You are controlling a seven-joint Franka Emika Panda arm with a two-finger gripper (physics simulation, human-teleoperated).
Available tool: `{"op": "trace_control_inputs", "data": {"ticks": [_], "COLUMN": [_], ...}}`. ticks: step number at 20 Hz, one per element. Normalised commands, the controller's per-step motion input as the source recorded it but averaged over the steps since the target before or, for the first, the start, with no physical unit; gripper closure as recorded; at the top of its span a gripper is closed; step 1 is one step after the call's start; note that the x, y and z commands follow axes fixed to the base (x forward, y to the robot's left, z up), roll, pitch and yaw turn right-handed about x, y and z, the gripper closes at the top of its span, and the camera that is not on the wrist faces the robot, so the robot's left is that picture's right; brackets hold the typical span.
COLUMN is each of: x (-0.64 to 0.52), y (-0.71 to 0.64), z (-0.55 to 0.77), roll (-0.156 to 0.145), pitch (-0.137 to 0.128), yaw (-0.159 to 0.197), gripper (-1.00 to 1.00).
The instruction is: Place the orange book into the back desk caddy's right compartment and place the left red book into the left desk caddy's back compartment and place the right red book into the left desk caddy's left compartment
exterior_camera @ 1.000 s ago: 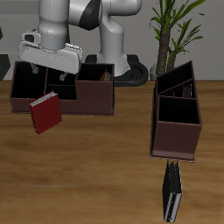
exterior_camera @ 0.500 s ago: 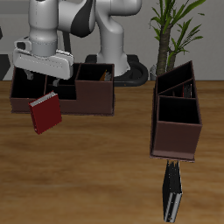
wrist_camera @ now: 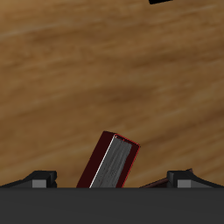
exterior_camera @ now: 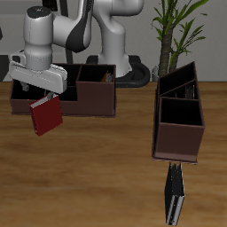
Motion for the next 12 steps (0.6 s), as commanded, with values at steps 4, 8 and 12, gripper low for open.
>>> {"op": "trace_control_inputs", "data": {"ticks": [4,8,12], "x": [0.0,-0.01,0.04], "y": [-0.1,-0.1,-0.01], "z": [-0.42,-0.41,-0.37], "roll": [0.007,0.01,0.013], "pitch": [0.025,0.027,0.055], "yaw": [-0.038,-0.086,-0.032], "gripper": [-1.0,-1.0,1.0]}}
